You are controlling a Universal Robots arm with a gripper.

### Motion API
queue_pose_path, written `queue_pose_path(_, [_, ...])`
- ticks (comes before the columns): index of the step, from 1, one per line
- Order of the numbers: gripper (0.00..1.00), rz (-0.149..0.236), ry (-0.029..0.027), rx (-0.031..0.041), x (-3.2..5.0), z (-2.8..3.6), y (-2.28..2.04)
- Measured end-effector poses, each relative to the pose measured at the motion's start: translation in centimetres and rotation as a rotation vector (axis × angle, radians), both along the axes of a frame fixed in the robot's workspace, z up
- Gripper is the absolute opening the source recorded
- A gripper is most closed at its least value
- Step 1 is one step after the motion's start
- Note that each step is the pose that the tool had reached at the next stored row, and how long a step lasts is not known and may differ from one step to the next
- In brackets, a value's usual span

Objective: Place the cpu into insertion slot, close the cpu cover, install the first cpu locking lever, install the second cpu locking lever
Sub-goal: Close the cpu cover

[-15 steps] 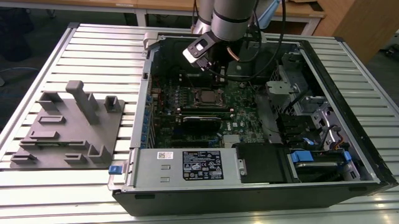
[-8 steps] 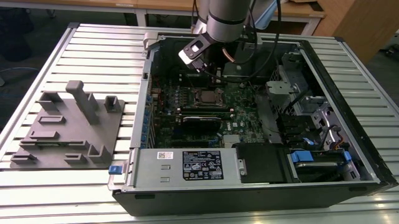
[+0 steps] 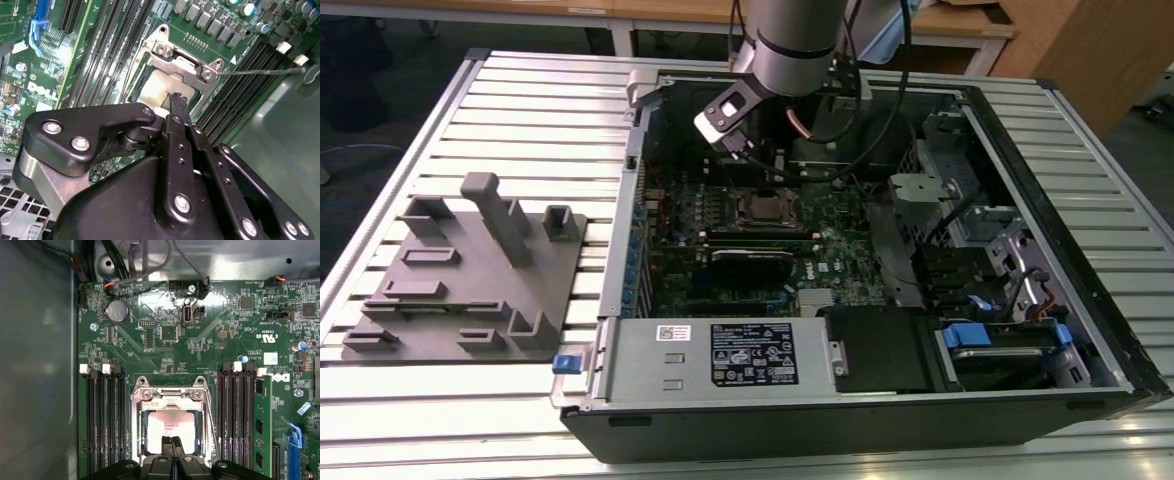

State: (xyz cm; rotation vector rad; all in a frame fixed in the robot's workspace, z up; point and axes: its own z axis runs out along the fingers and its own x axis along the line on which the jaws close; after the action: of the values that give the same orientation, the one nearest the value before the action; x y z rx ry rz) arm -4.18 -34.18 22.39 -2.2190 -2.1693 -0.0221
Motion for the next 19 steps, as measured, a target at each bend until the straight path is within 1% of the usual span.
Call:
queue_pose_path(3, [0.11, 0.000, 0.0001, -0.0002, -0.01, 0.00, 0.00])
queue_pose_path(6, [0.11, 0.000, -0.0010, 0.0002, -0.11, -0.15, 0.01])
queue_pose_path(14, [0.11, 0.001, -0.0014, 0.0004, -0.13, -0.18, 0.00])
queue_pose_path(15, [0.11, 0.008, -0.0014, 0.0010, -0.14, -0.21, 0.00])
queue_pose_path(18, [0.11, 0.051, -0.0011, 0.0010, -0.13, -0.25, 0.00])
queue_pose_path(19, [0.11, 0.055, -0.0011, 0.0010, -0.13, -0.25, 0.00])
